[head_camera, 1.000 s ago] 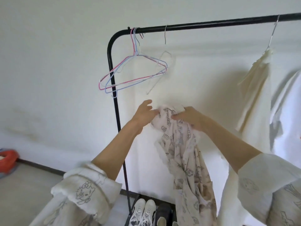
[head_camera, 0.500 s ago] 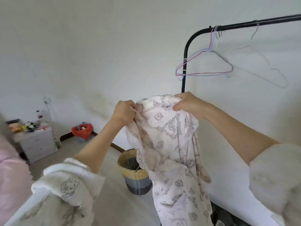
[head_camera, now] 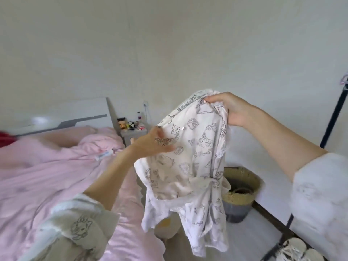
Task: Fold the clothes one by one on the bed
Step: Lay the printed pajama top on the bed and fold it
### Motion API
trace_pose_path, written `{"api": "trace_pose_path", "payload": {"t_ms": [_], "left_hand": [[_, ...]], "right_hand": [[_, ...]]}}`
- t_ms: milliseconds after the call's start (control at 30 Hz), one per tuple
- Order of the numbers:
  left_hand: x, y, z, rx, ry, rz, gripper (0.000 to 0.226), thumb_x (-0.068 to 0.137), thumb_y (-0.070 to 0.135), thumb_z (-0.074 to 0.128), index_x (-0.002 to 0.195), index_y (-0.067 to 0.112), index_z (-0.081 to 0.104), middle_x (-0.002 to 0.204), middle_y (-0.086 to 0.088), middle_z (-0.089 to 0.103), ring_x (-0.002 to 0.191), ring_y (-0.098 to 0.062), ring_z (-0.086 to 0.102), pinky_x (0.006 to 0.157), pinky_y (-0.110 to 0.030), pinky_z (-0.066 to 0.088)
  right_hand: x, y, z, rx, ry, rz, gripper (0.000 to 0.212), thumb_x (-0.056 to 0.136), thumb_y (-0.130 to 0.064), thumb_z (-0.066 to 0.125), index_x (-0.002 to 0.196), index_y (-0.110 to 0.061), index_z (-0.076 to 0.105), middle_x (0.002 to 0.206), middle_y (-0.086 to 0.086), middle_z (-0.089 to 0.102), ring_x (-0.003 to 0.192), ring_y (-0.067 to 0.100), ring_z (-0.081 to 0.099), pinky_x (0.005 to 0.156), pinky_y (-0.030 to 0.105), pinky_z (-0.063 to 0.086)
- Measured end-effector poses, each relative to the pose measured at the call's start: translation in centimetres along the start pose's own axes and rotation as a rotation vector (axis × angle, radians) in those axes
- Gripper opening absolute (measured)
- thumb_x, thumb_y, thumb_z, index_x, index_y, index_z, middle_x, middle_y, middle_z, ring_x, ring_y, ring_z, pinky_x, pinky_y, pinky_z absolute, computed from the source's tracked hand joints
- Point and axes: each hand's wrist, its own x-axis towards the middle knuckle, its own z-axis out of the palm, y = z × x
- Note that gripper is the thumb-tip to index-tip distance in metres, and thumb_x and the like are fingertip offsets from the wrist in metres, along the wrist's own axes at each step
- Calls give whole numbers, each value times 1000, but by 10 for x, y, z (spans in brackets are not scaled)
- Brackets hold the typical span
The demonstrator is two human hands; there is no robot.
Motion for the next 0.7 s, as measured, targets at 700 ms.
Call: {"api": "trace_pose_path", "payload": {"t_ms": [700], "left_hand": [[-115, -114, -81, 260, 832, -399, 28, 87, 5, 46, 113, 4, 58, 109, -20, 59, 97, -38, 58, 80, -43, 50]], "right_hand": [[74, 37, 108, -21, -401, 56, 24, 81, -8, 60, 103, 1, 60, 95, 12, 67, 83, 25, 63, 81, 34, 52]]}}
